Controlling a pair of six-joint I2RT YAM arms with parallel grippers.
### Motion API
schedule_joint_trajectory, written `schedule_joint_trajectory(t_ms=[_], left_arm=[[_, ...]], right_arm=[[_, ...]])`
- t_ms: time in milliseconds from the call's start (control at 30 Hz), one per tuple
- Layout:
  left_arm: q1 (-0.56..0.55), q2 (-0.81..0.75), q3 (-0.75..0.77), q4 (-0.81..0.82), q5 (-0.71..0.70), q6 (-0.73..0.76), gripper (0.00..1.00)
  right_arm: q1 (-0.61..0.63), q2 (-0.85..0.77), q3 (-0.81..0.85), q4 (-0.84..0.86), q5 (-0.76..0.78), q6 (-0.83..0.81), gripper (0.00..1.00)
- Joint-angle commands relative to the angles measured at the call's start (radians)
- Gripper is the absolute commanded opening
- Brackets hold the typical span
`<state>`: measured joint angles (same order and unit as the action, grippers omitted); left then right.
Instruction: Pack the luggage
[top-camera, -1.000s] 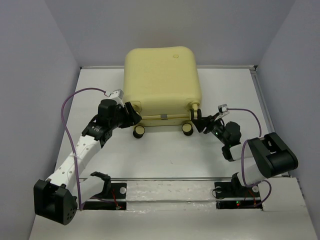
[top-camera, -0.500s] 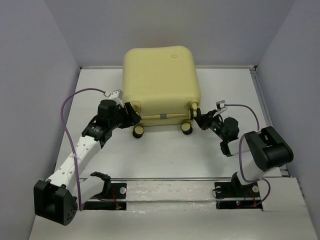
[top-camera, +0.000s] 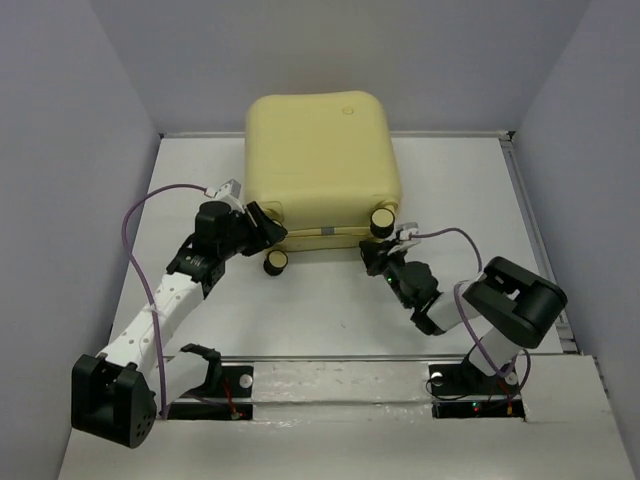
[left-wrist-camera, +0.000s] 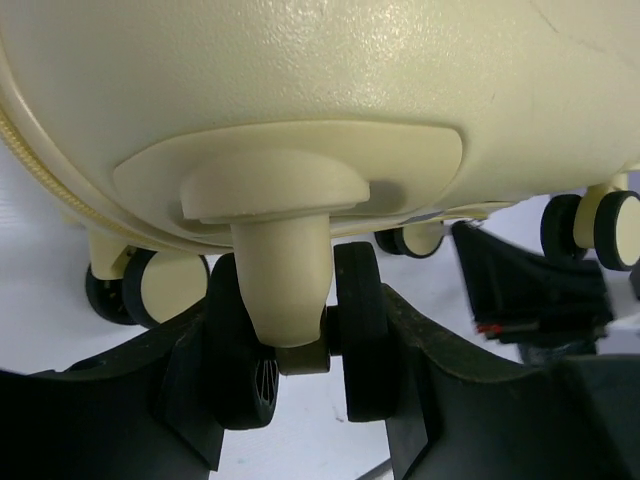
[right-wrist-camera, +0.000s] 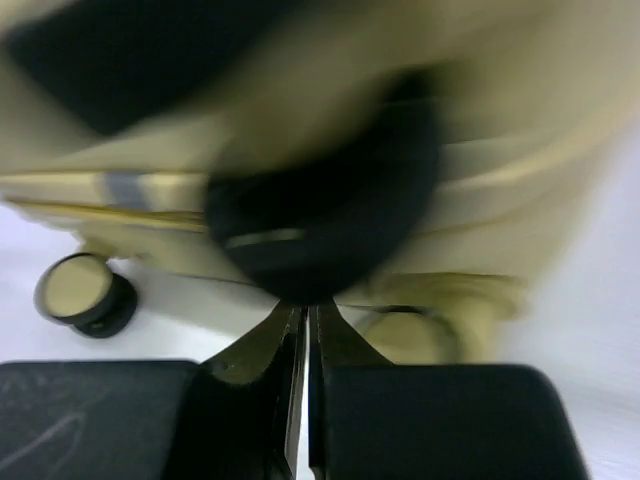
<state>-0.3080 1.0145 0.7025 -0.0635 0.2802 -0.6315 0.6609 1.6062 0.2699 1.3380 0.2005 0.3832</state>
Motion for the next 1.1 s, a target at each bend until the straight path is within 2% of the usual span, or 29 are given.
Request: schedule_joint_trajectory(t_ms=[0,133,233,333,367,533,700,833,933,1000,1067], left_arm=[[-0.114,0.015,0.080,0.435,0.248,-0.102,0.06],[-0.190,0.027,0.126,0.450,0.223,-0.123,0.06],[-0.194,0.015,0.144,0.447,0.223,-0.132,0.06],[-0.195,0.003,0.155,0.450,0.226,-0.140,0.06],[-0.197,0.007,0.161,0.458,0.237,-0.152,0.06],[-0.203,0.006,0.184,0.497,0.246,-0.203,0.06],[-0.204,-0.011,0.172,0.591,0.263,-0.284,0.06],[-0.210,-0.045,0.138,0.706,0.281,-0.431,0.06],[-0.249,-0.085,0.094,0.735,0.222,-0.471,0.06],[-0.266,-0.123,0.056,0.738,0.173,-0.479,0.06],[-0.270,-0.163,0.025,0.738,0.151,-0.487,0.06]], right_arm=[[0.366,0.066,0.122,0.260,0.308,-0.255,0.07],[0.431,0.150,0.236,0.257,0.385,-0.339,0.07],[0.460,0.176,0.293,0.222,0.344,-0.339,0.07],[0.460,0.193,0.333,0.126,0.203,-0.238,0.07],[0.473,0.219,0.356,0.136,0.115,-0.172,0.07],[0.514,0.274,0.425,0.164,-0.033,-0.061,0.07],[0.523,0.382,0.534,0.279,-0.180,0.117,0.07],[0.533,0.470,0.716,0.311,-0.148,0.219,0.07],[0.533,0.561,0.843,0.331,-0.052,0.327,0.07],[0.533,0.586,0.877,0.331,0.015,0.394,0.07],[0.542,0.571,0.839,0.357,0.059,0.413,0.07]])
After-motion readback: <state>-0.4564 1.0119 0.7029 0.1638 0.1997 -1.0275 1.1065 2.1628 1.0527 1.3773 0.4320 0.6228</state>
